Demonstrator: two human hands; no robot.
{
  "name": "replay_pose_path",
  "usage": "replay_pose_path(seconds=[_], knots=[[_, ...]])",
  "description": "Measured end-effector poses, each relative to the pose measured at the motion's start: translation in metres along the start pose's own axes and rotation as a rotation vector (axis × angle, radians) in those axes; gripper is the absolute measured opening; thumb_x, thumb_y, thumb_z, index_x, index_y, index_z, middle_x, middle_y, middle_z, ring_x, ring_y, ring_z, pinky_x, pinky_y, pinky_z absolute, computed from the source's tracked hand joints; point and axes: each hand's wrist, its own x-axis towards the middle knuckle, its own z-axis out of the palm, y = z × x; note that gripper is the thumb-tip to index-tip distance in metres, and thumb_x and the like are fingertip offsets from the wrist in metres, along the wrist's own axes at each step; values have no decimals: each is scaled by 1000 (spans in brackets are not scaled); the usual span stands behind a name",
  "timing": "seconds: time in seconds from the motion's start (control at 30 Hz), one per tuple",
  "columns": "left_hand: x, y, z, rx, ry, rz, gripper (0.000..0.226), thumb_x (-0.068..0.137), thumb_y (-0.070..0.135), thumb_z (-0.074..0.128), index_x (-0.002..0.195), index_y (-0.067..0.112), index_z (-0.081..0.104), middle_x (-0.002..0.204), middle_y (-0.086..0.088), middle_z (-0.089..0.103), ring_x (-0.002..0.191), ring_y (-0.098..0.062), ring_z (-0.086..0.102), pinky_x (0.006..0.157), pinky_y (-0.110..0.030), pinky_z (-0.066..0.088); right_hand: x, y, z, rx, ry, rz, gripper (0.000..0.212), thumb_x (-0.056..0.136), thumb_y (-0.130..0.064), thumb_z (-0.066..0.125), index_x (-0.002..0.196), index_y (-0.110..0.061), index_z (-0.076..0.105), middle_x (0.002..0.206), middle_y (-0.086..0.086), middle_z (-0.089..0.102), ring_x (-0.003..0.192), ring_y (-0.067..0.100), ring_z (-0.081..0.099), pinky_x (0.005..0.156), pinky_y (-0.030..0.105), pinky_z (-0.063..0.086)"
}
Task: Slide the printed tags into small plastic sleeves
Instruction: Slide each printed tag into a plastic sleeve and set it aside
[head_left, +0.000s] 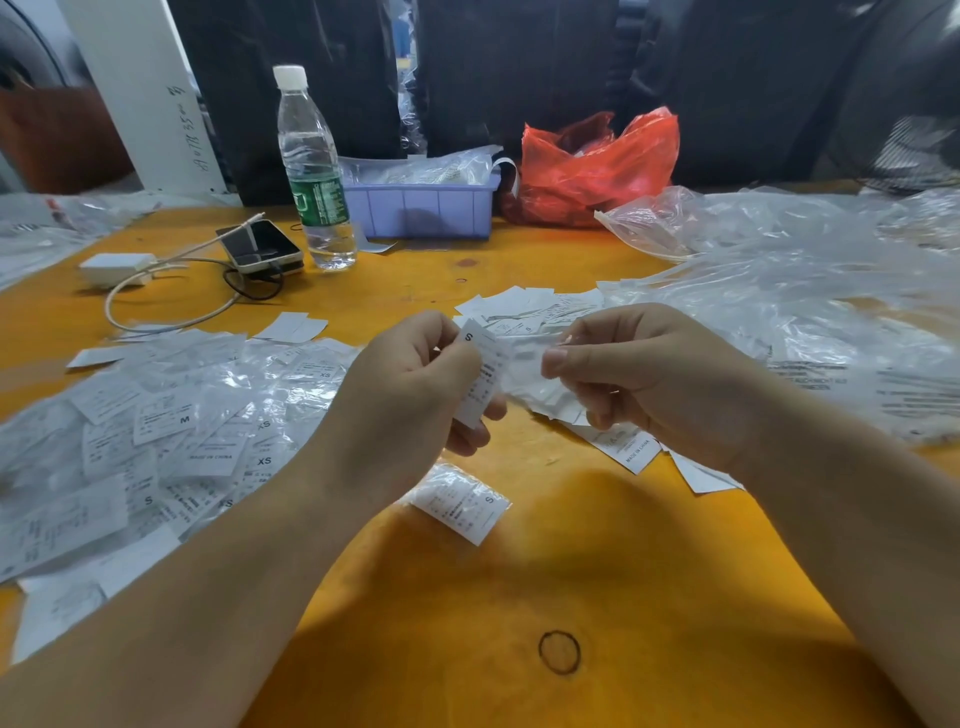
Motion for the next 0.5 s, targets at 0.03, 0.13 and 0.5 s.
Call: replay_pose_path(seconds=[0.03,0.13,0.5], knots=[[0,1,0,6,18,14,12,90,18,50,87,10,59,67,-7,71,50,-18,63,47,-27,54,0,0,0,8,-3,-3,20,85,-13,68,86,7,66,53,0,50,50,12,44,51,25,41],[2,2,-2,46,68,40,10,94,9,53,87,13,59,63,-3,70,48,-16,61,46,-29,56,0,0,0,38,-10,-6,21,85,-16,67,83,4,63,54,0,48,50,13,42,50,24,40],[7,4,-10,-19,125,35,6,84,26,62,81,24,67,64,12,65,51,-7,54,52,-25,53,-1,-3,-5,189,-66,27,16,70,-23,68,65,-11,60,61,1,52,52,11,46,52,23,40]])
